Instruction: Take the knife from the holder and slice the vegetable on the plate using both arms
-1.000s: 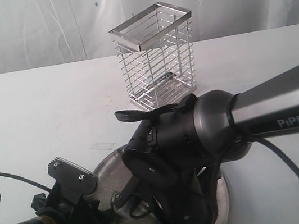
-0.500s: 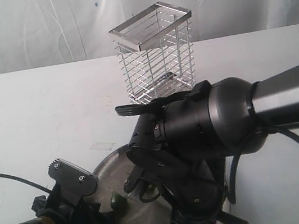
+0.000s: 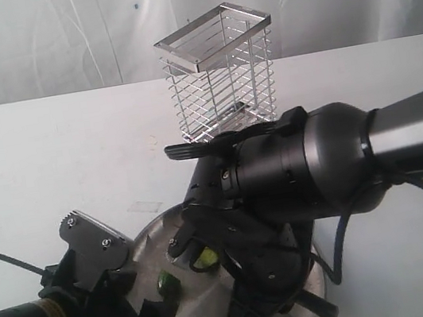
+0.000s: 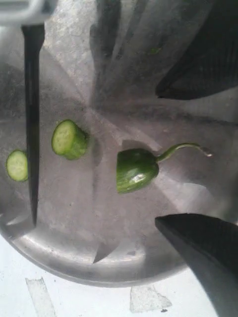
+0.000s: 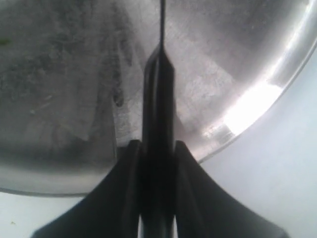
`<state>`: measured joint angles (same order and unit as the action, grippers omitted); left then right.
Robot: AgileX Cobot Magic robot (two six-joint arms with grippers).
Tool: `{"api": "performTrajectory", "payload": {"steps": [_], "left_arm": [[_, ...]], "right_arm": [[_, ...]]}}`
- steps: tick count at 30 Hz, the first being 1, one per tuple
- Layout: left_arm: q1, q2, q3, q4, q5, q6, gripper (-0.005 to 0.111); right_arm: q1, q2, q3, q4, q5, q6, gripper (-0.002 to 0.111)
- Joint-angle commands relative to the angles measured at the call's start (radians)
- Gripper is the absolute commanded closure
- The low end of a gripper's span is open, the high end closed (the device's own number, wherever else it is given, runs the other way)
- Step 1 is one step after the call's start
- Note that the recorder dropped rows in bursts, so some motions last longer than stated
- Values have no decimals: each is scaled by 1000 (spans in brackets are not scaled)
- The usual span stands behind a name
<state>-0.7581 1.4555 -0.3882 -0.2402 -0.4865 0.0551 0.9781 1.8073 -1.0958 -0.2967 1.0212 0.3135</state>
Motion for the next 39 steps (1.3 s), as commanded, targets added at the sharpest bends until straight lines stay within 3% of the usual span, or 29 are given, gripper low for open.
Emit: {"api": "performTrajectory", "payload": {"steps": [1,7,15,19,21,23,26,31,36,39], "left_arm": [[9,-86,7,-122,131,127,43],[9,-222,7,-244,286,178,54],[9,-428,7,-249,445,164,89],[9,-526,7,-253,494,156,89],[9,-587,7,-253,541,135,89],[9,-670,7,-253,609,87,89],[9,-756,7,-253,640,68,89],[9,-1006,5,-253,660,31,89],[9,-1244,3,-257,691,-103,90],[9,-1329,3,-237,706,-77,101]], "right_arm": [[-1,-16,2,-12,-19,11,108],[-22,-16,0,-7,-126,11,108],[-108,4,0,191,-284,-105,108],[-127,29,0,277,-324,-175,107],[-131,40,0,303,-344,-189,95],[-131,50,0,303,-377,-202,73],[-131,38,0,297,-428,-195,62],[-129,-185,6,303,-491,-172,65],[-59,-545,199,353,-726,-152,108],[23,-735,370,353,-924,-81,108]]}}
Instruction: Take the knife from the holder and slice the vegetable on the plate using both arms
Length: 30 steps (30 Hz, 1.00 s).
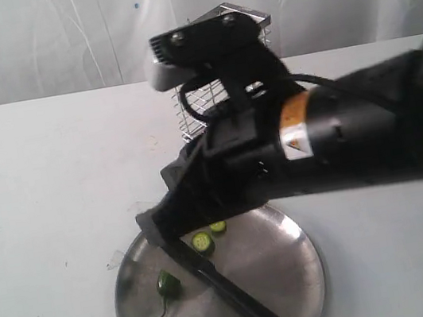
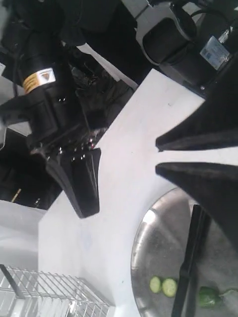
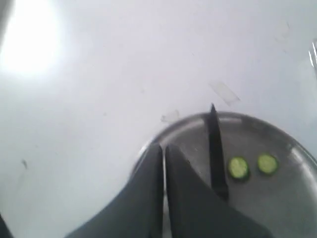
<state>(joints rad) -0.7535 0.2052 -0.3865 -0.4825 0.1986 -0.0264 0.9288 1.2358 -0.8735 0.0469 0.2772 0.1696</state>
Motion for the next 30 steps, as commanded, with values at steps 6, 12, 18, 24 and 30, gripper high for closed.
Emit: {"api": "performTrajectory", "payload": {"steps": [6,12,18,24,30], "left_arm": [[5,-135,2,125,-25,42,107],[5,-135,2,125,5,48,107],[5,-135,2,125,5,50,107],[5,-135,2,125,5,50,107],[5,-135,2,125,9,50,107]], "right_arm": [[148,-405,350,9,-448,71,108],[146,-500,386,9,-464,71,108],[146,-518,386,9,-466,71,108],[146,-518,386,2,-466,62,108],[106,-569,449,-21,-379,-196,108]]}}
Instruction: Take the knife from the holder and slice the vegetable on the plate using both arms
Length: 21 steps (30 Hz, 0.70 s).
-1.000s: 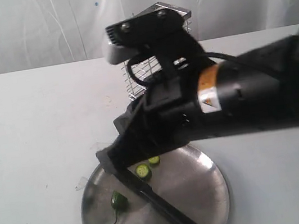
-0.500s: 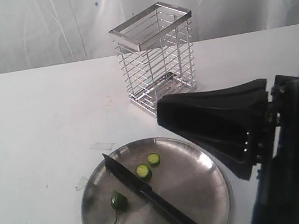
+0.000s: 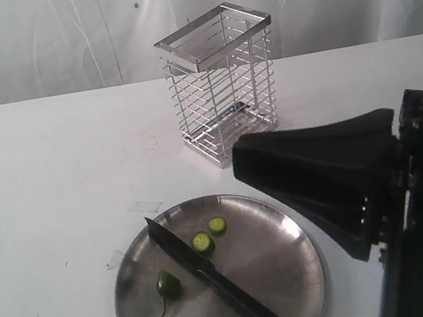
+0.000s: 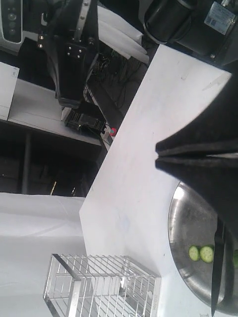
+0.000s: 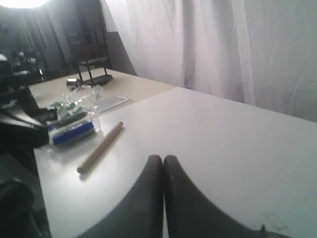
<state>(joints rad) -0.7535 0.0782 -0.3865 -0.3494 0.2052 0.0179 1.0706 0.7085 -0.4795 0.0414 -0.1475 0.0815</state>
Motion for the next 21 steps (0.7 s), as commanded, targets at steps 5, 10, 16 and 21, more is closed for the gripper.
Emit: {"api": "performTrajectory", "payload": {"steps": [5,10,16,21], "left_arm": [[5,-8,2,-8,-1,8,107],[5,-8,2,-8,-1,8,107],[5,-8,2,-8,-3,8,107],[5,-8,2,-8,-3,8,107]], "right_arm": [[-236,-200,251,1,60,-105,108],[-413,-466,425,9,154,-100,108],[-498,-650,480,11,288,-58,108],[-503,-708,480,11,377,-48,108]]}}
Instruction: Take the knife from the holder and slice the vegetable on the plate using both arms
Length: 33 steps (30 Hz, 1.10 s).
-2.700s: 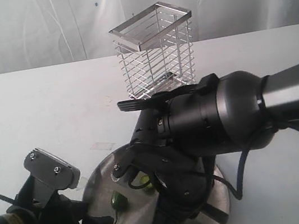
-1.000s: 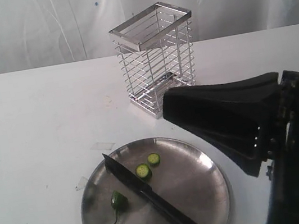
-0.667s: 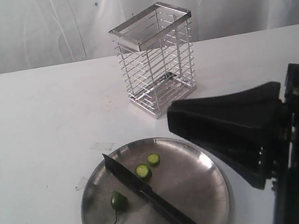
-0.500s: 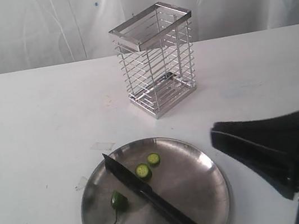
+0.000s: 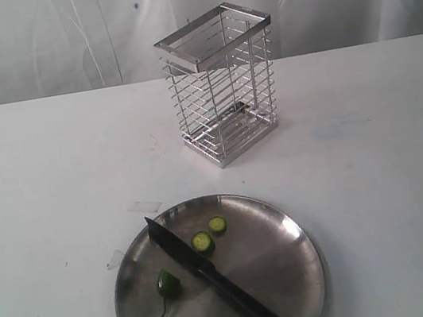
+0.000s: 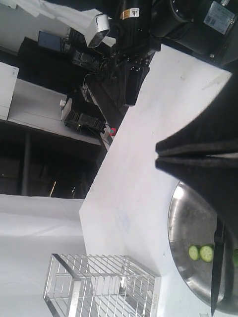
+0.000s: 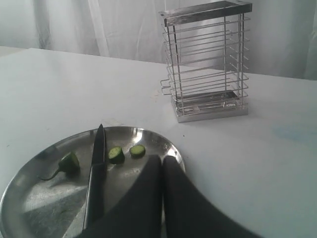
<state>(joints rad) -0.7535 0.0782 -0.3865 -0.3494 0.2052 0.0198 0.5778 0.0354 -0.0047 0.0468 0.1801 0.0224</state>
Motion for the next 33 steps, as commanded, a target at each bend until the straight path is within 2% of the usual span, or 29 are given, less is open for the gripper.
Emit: {"api": "performTrajectory", "payload": {"steps": [1,15,17,18,20,22,28,33], "left_arm": [[5,-8,2,-8,-3,6,107],[5,-8,2,0,-3,12,107],[5,-8,40,45,-69,29,107],[14,-8,79,58,-151,29,107],[68,-8,159,75,-306,3,107],[149,-8,226,87,-316,-68,107],[364,-44,301,93,-45,-109,107],[493,-78,356,96,-11,-83,107]], "right_arm": [[-10,-35,5,6,50,11,108],[-10,-35,5,6,50,11,108],[-10,-35,5,6,50,11,108],[-10,-35,5,6,50,11,108],[-10,-35,5,6,50,11,108],[-10,-35,5,6,50,11,108],[-10,-35,5,6,50,11,108],[-10,-35,5,6,50,11,108]]}}
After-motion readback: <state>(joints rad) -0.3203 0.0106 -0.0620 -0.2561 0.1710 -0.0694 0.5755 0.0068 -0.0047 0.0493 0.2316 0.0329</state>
